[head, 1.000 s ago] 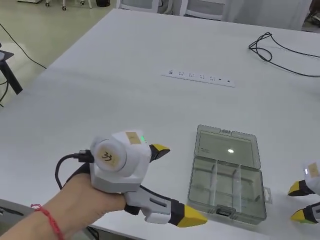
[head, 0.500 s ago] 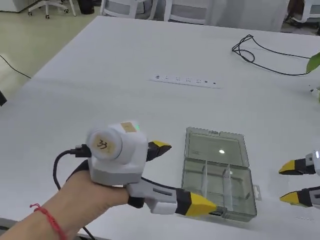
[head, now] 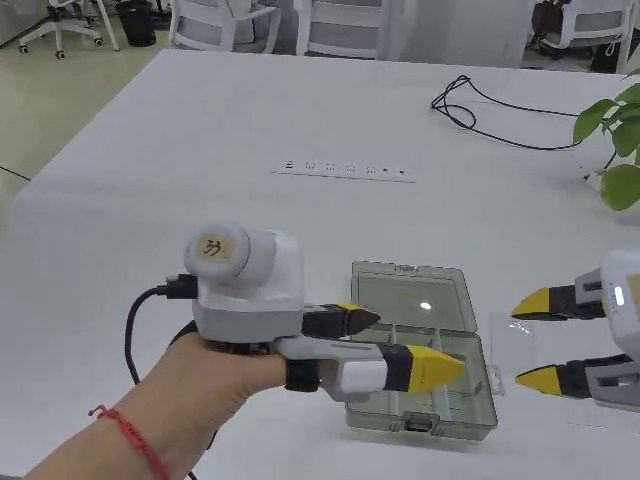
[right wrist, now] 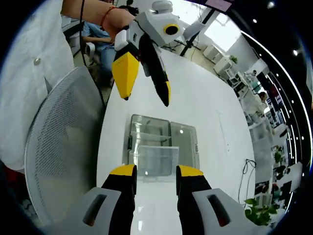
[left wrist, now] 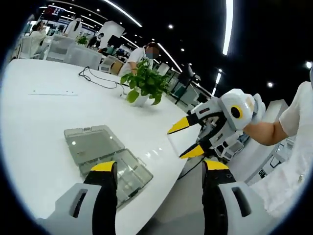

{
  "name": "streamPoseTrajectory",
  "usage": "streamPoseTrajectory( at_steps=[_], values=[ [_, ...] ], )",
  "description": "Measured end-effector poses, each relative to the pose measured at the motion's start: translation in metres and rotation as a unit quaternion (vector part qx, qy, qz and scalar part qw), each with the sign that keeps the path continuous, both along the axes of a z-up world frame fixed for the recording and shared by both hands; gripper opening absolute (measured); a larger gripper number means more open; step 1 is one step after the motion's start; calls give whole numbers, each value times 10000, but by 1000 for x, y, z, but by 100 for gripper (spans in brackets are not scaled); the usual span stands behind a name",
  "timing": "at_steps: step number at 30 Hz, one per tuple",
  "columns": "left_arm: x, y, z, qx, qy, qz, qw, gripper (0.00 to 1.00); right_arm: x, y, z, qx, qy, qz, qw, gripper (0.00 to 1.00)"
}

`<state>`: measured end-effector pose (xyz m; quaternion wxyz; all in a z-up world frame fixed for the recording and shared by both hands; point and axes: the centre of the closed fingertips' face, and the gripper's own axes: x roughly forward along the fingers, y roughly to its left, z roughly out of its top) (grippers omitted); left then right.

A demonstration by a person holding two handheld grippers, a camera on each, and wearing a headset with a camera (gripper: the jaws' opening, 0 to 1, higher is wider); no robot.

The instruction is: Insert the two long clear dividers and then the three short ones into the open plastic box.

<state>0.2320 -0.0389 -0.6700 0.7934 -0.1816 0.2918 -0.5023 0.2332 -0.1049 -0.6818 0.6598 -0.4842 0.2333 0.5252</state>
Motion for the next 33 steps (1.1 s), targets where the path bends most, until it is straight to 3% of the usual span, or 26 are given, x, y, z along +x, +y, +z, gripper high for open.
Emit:
streamPoseTrajectory(
  at_steps=[6, 12, 25, 33],
  values=[
    [-7, -17, 8, -468, 453, -74, 9978, 53, -9, 12, 10, -97, -177, 78, 9998, 33],
    [-17, -34, 10, -659, 650, -271, 9953, 37, -15, 23, 19, -50, -289, 28, 9996, 33],
    [-20, -43, 10, -760, 870, -401, 9925, 13, -24, 28, 24, -121, -365, -15, 9993, 33],
    [-22, -45, 12, -826, 913, -444, 9914, 1, -26, 30, 24, -164, -393, -3, 9991, 33]
  ],
)
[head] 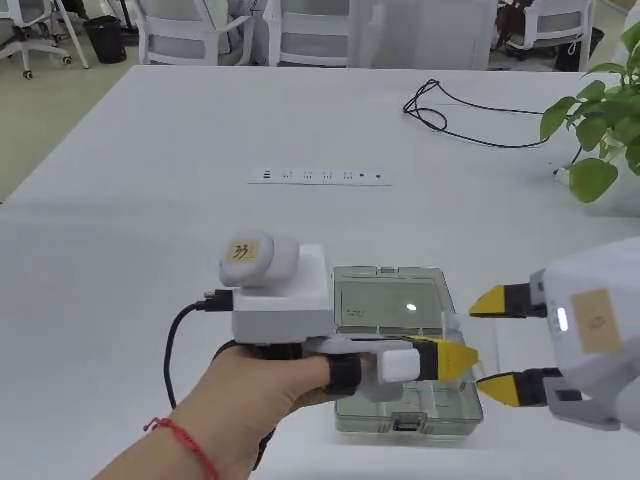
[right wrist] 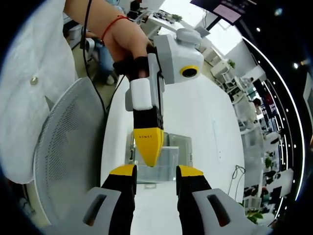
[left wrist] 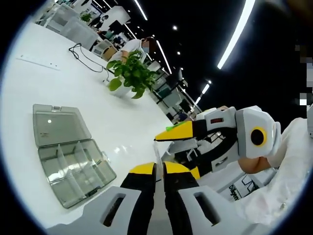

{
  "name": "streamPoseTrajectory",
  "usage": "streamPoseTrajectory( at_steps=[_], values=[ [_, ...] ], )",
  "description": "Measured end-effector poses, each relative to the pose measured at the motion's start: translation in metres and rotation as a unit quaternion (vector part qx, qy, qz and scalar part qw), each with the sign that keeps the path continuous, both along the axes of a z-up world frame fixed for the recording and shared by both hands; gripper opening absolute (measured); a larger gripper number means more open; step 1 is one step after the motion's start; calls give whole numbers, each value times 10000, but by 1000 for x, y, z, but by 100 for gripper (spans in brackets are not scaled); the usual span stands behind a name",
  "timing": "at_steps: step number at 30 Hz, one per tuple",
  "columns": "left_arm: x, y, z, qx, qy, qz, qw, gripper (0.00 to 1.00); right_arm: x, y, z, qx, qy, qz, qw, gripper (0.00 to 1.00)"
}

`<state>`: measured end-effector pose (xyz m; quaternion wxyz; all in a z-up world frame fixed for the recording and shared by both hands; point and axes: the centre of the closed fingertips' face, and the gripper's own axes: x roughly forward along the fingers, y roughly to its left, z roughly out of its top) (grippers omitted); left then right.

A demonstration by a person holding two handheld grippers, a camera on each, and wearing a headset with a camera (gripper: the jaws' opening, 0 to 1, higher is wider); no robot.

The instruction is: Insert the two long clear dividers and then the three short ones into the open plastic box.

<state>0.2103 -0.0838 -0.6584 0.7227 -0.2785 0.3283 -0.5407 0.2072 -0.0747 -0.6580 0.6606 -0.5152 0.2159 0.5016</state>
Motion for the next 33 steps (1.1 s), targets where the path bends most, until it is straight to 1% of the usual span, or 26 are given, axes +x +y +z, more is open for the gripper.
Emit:
streamPoseTrajectory(
  at_steps=[4, 5, 13, 14, 15, 16, 18, 19, 20, 21, 22, 23, 24, 25, 26, 27, 28, 29, 30, 31, 32, 33],
  values=[
    [-1, -1, 0, -14, 17, -26, 10000, 0, -1, 0, 0, 1, 15, -19, 10000, 33],
    [-2, -1, 1, -45, 40, -26, 10000, 0, -1, -1, 0, 10, 13, -23, 10000, 33],
    [-1, -1, 0, -53, 124, 20, 9999, 0, -1, -2, 0, 62, 19, -49, 10000, 33],
    [-1, -1, -1, -35, 116, 35, 9999, 0, 0, -1, 1, 93, 18, -82, 9999, 34],
    [0, -1, -1, -30, 25, 28, 10000, 0, 1, -2, 2, 114, 16, -106, 9999, 34],
    [0, -1, -2, -21, 51, 31, 10000, 0, 1, -2, 4, 187, 69, -148, 9997, 34],
    [-1, 0, -2, 16, 10, 11, 10000, 0, 2, -1, 8, 336, 137, -215, 9991, 35],
    [-1, 1, -4, 89, -130, -30, 9999, 0, 3, -2, 10, 446, 226, -264, 9984, 36],
    [-2, 3, -5, 172, -389, -115, 9990, 0, 3, -3, 13, 581, 376, -305, 9971, 35],
    [-3, 3, -5, 193, -519, -159, 9983, 0, 3, -2, 16, 715, 481, -325, 9958, 35],
    [-5, 3, -3, 186, -748, -255, 9967, 0, 4, -3, 21, 942, 675, -392, 9925, 35],
    [-7, 3, -1, 195, -960, -331, 9946, 0, 5, -3, 24, 1050, 826, -422, 9901, 33],
    [-9, 4, -2, 275, -1288, -461, 9902, 0, 3, -5, 27, 1146, 1060, -392, 9870, 31],
    [-12, 4, -3, 354, -1451, -556, 9872, 0, 3, -5, 30, 1232, 1202, -365, 9844, 29],
    [-17, 4, -3, 400, -1693, -715, 9822, 0, 3, -5, 34, 1373, 1436, -338, 9795, 26],
    [-19, 3, -2, 404, -1842, -801, 9788, 0, 1, -5, 35, 1418, 1611, -307, 9762, 25],
    [-20, 3, 0, 390, -2015, -852, 9750, 0, -2, -5, 36, 1436, 1871, -203, 9716, 24],
    [-23, 3, 1, 421, -2142, -935, 9714, 0, -3, -4, 37, 1454, 1939, -160, 9701, 22],
    [-24, 3, 2, 431, -2281, -982, 9677, 0, -6, -3, 38, 1491, 2098, -93, 9663, 21],
    [-25, 3, 3, 430, -2429, -1014, 9638, 0, -11, -3, 39, 1513, 2351, -7, 9601, 19],
    [-25, 4, 5, 421, -2553, -1029, 9604, 0, -16, -1, 39, 1503, 2522, 78, 9559, 17],
    [-27, 4, 8, 394, -2726, -1100, 9550, 0, -17, -1, 38, 1484, 2601, 113, 9540, 16]
  ],
)
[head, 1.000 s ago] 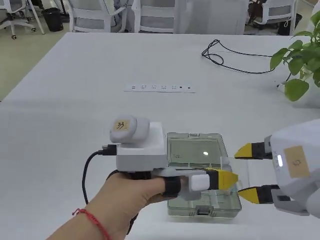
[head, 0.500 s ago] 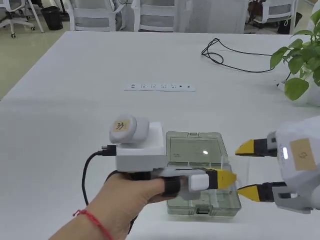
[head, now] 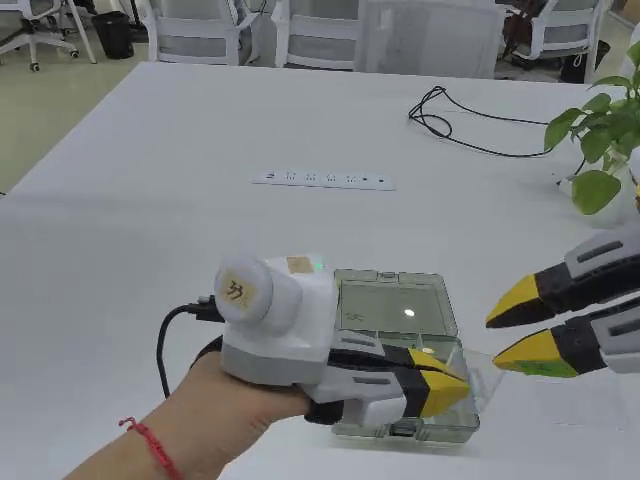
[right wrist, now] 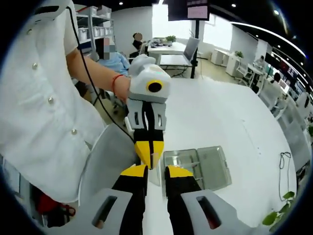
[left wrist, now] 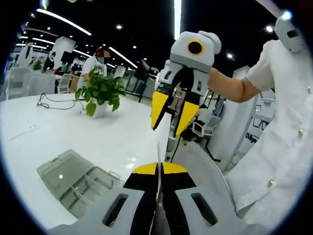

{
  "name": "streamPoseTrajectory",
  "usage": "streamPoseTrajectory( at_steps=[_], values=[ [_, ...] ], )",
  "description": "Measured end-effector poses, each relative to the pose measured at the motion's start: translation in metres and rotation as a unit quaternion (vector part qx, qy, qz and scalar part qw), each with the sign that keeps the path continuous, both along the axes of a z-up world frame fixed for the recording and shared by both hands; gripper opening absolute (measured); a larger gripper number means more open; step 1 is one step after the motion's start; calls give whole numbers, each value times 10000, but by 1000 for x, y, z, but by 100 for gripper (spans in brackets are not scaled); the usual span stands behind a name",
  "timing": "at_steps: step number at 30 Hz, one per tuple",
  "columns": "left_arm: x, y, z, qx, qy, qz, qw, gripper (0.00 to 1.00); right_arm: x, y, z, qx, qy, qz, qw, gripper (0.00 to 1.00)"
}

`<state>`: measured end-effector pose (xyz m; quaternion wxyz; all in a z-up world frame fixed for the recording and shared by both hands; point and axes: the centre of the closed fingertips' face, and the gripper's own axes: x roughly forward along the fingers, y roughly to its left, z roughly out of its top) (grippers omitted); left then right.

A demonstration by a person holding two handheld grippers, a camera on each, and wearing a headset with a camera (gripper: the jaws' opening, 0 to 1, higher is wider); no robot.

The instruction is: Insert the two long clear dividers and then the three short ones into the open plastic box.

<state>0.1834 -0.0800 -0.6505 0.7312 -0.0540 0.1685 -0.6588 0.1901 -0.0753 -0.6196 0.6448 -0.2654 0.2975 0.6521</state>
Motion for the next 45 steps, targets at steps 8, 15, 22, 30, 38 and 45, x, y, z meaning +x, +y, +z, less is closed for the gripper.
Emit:
streamPoseTrajectory(
  at_steps=[8, 15, 22, 30, 38, 45],
  values=[
    [-6, 1, 13, -201, -303, -172, 9992, 0, -12, 6, -11, -206, 349, 462, 9981, 13],
    [-9, 2, 14, -254, -396, -187, 9987, 0, -19, 12, -16, -289, 453, 631, 9966, 4],
    [-12, 2, 12, -195, -449, -233, 9985, 0, -26, 14, -17, -225, 687, 611, 9955, 3],
    [-14, 2, 8, -71, -602, -304, 9977, 0, -26, 13, -20, -213, 722, 598, 9954, 3],
    [-8, 7, -2, 167, -716, -133, 9972, 11, -26, 13, -20, -203, 700, 549, 9958, 3],
    [-2, 18, -8, 321, -728, 36, 9968, 20, -16, 13, -19, -131, 622, 437, 9970, 3]
  ],
)
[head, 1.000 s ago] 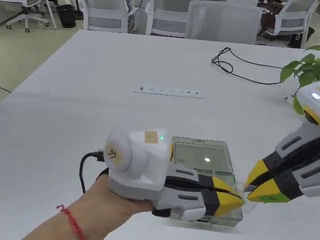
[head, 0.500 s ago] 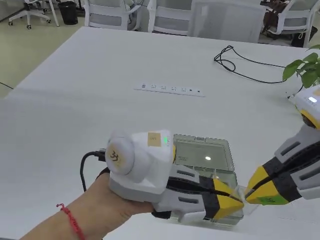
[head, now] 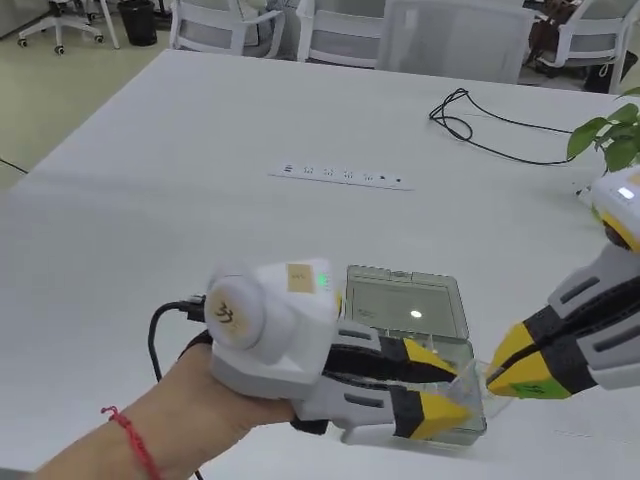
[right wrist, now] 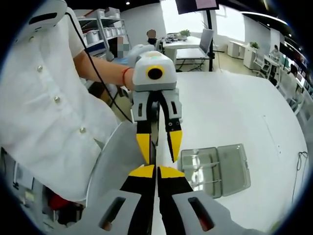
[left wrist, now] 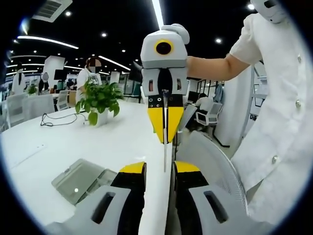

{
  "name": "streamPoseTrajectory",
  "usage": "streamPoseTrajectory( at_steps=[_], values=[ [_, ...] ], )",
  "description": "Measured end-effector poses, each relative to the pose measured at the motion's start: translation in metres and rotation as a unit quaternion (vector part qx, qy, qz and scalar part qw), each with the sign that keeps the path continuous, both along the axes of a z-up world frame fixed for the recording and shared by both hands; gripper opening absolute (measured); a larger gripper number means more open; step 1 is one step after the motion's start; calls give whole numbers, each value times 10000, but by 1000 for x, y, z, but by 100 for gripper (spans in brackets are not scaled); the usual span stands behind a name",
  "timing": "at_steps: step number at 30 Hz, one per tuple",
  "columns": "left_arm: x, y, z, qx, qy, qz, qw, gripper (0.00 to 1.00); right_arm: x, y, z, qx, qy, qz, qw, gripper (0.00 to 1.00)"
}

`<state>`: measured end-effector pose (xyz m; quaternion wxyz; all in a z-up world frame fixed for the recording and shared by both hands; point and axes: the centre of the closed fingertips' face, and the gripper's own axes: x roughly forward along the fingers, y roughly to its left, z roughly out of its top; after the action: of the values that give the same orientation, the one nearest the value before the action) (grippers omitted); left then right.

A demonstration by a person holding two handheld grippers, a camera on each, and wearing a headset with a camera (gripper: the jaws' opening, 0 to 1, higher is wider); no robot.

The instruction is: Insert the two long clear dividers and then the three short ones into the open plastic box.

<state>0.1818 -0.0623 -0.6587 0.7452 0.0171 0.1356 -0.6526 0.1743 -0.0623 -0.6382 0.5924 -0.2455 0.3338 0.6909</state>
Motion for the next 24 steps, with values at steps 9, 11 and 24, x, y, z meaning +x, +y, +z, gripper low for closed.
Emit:
streamPoseTrajectory(
  at_steps=[9, 11, 24],
  values=[
    [9, 20, -16, 328, -35, 353, 9988, 36, 18, 3, 0, 100, -133, -265, 9995, 3],
    [11, 24, -19, 379, -46, 405, 9985, 39, 21, 5, 0, 116, -158, -306, 9993, 3],
    [30, 56, -42, 867, -117, 940, 9917, 65, 49, 23, -20, 47, -386, -412, 9984, 3]
  ],
)
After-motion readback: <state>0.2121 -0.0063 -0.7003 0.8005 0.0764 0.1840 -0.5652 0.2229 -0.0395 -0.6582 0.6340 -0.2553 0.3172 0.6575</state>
